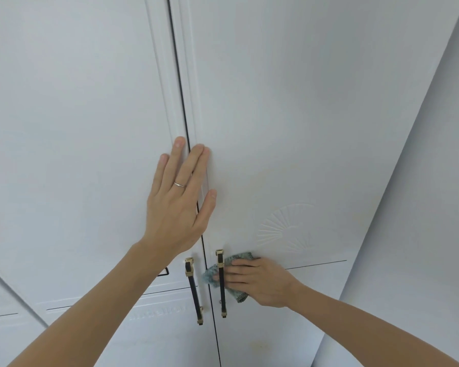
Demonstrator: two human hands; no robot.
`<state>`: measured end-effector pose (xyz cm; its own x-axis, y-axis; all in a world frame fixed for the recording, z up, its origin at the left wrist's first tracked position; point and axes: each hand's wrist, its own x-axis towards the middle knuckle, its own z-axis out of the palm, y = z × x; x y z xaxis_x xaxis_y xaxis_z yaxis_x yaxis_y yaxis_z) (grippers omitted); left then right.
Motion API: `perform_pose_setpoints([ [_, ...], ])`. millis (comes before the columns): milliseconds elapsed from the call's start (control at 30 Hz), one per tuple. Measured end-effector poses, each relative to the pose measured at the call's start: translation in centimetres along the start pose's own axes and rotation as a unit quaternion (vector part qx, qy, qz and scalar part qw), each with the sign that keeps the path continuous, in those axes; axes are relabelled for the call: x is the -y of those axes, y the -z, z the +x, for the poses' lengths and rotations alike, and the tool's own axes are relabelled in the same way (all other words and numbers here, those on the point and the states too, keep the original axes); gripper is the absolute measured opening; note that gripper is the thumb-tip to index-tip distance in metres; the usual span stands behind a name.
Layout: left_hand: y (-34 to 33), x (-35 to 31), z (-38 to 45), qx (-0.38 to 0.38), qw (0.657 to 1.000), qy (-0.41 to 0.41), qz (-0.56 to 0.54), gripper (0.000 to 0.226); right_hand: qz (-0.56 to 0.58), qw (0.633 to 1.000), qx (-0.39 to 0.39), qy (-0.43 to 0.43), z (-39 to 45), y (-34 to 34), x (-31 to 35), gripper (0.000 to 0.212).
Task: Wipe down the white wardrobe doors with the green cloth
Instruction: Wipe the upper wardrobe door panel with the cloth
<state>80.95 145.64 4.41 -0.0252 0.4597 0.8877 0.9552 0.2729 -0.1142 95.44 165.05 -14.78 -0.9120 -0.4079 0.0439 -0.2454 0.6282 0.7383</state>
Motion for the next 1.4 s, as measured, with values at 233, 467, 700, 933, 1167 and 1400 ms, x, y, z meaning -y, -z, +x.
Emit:
perform_pose_setpoints([
  [233, 0.1, 0.3, 0.0, -0.001, 1.000, -0.013, 0.008, 0.060, 0.000, 0.999, 0.006, -0.031, -2.3, 0.7, -1.1, 0.055],
  [467, 0.1, 0.1, 0.0, 0.001, 1.000, -0.011, 0.000, 0.060, 0.017, 0.998, -0.021, -0.061, -2.9, 1.5, -1.7, 0.056],
  [700, 0.9, 0.8, -0.1, 0.012, 0.999, -0.036, 0.000, 0.058, -0.013, 0.999, 0.014, -0.031, -0.4, 2.8, -1.7, 0.057],
  [933, 1.7, 1.6, 0.1, 0.017, 0.998, -0.045, -0.044, 0.054, -0.029, 0.995, -0.033, -0.084, -5.9, 4.1, -6.9, 0.072],
  [1167, 1.6, 1.5, 0.1, 0.003, 0.996, -0.037, -0.081, 0.051, -0.009, 0.985, -0.137, -0.107, 0.5, 8.5, -9.3, 0.065],
  [1400, 2.0, 1.7, -0.1, -0.004, 0.993, -0.037, -0.108, 0.050, -0.017, 0.991, -0.119, -0.051, 1.6, 9.5, -9.4, 0.064],
])
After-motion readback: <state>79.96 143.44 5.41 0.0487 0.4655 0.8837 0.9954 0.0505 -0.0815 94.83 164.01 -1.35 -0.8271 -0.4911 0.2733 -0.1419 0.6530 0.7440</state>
